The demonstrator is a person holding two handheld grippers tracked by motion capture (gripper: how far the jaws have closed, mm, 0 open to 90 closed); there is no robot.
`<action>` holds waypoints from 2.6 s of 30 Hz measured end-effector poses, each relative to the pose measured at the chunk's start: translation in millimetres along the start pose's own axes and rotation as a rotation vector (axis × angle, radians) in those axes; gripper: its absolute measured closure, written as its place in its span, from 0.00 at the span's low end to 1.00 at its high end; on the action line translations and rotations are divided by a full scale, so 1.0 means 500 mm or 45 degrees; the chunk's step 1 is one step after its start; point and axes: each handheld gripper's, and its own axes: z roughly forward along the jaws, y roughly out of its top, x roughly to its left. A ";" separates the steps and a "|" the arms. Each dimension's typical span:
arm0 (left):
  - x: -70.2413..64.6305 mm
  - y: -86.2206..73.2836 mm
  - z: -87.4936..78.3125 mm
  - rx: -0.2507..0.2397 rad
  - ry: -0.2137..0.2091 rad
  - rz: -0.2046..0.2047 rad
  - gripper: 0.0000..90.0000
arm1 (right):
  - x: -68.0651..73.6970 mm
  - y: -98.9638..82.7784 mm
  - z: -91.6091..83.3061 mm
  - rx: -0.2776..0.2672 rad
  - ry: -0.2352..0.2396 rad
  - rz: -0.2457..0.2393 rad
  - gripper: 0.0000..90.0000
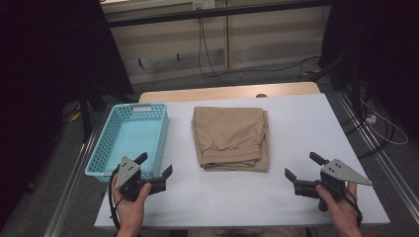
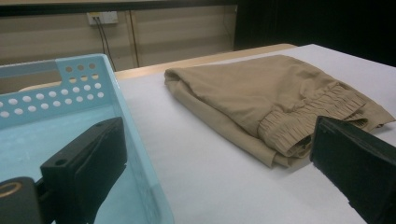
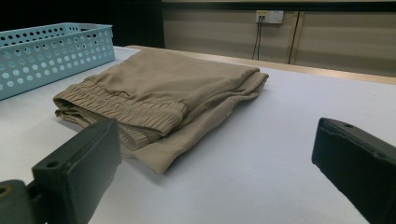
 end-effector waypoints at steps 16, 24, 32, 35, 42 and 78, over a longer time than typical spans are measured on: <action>-0.031 0.023 0.029 0.078 -0.069 -0.025 0.09 | 0.000 0.000 0.004 0.003 -0.003 0.013 0.02; -0.041 0.041 0.061 0.060 -0.112 -0.033 0.08 | -0.006 -0.002 0.002 -0.006 0.009 0.038 0.02; -0.037 0.067 0.102 0.099 -0.163 -0.034 0.07 | -0.003 -0.002 0.006 -0.017 0.020 0.028 0.02; -0.036 0.073 0.116 0.107 -0.170 -0.032 0.08 | 0.002 0.000 0.009 -0.021 0.016 0.005 0.02; -0.033 0.104 0.159 0.137 -0.182 -0.095 0.08 | -0.003 -0.002 0.017 -0.008 0.046 0.032 0.02; 0.070 0.149 0.448 0.354 -0.109 -0.239 0.08 | 0.012 -0.004 0.015 0.005 0.079 -0.011 0.02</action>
